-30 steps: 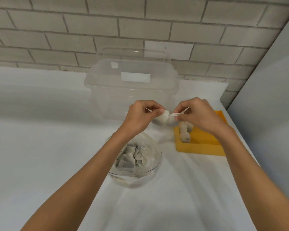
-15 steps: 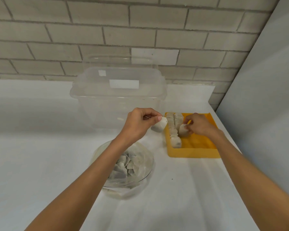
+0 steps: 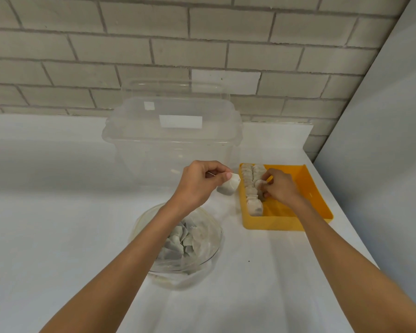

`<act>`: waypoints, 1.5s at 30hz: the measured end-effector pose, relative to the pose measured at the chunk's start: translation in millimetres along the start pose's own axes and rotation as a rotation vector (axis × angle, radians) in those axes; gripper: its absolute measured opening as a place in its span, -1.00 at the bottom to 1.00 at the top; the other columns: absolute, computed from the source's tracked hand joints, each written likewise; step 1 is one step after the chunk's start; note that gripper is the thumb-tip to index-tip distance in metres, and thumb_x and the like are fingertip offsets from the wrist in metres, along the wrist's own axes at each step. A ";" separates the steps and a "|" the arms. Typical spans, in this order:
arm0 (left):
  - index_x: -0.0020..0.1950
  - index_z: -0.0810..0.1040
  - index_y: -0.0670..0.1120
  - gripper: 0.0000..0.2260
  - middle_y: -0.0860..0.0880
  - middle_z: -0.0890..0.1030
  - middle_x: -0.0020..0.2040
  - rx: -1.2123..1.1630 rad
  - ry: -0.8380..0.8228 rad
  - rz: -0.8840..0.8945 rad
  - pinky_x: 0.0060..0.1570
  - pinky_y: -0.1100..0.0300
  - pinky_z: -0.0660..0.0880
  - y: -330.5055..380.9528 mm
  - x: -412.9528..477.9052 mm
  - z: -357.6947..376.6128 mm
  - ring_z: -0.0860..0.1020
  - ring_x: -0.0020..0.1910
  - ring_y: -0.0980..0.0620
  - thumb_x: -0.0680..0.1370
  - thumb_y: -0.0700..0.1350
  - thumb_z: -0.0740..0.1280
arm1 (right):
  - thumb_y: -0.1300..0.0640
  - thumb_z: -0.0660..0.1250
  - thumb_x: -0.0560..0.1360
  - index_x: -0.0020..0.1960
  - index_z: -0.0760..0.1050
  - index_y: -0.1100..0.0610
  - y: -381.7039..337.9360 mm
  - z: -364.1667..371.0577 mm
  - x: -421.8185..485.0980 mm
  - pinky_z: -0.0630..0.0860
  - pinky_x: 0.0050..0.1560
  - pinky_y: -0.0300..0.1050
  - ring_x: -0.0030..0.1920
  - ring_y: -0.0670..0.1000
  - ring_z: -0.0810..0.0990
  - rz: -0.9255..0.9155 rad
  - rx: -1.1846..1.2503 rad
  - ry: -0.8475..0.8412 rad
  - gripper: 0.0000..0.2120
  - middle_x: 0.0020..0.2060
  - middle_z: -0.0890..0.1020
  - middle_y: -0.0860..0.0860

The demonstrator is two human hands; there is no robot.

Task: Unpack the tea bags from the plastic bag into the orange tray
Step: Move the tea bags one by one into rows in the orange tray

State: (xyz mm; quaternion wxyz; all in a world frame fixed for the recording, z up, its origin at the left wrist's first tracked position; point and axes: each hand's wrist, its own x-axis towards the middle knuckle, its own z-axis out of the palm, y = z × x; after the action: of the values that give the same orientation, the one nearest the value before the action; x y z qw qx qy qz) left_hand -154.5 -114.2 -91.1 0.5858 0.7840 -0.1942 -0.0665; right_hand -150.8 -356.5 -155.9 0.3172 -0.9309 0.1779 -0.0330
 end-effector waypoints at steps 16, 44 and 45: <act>-0.05 0.70 -0.09 -0.91 0.05 0.64 -0.28 0.029 -0.016 0.007 -0.14 0.16 0.51 0.9 -1.6 7.9 0.51 -0.28 0.14 0.51 -0.14 0.41 | 0.25 0.46 0.38 0.30 0.22 0.25 0.4 11.5 -5.9 0.38 -0.31 -0.10 -0.07 0.19 0.53 0.050 -0.062 -0.022 -0.40 -0.06 0.56 0.19; 0.07 0.58 -0.13 -0.83 -0.08 0.62 -0.02 0.385 -0.151 -0.032 -0.02 0.23 0.51 -12.5 60.1 92.2 0.58 -0.05 -0.03 0.48 -0.21 0.39 | 0.25 0.38 0.49 -0.28 0.42 0.31 11.0 -29.2 -25.0 0.53 -0.21 -0.06 -0.25 0.07 0.59 0.006 0.290 -0.023 -0.77 -0.33 0.51 0.16; 0.13 0.55 -0.14 -0.76 -0.10 0.58 0.04 0.437 -0.151 -0.044 0.00 0.19 0.48 -17.0 58.2 91.2 0.56 0.01 -0.06 0.47 -0.21 0.39 | 0.25 0.38 0.48 -0.22 0.46 0.37 13.5 -25.6 -22.5 0.53 -0.20 -0.03 -0.25 0.07 0.58 0.025 0.267 -0.031 -0.79 -0.33 0.53 0.16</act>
State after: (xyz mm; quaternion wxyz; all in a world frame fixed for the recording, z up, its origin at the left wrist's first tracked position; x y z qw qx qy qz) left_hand -127.6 -213.8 -127.8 0.3845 0.8890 -0.2303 -0.0941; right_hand -180.5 -373.3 -142.4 0.4415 -0.8785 0.1784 -0.0379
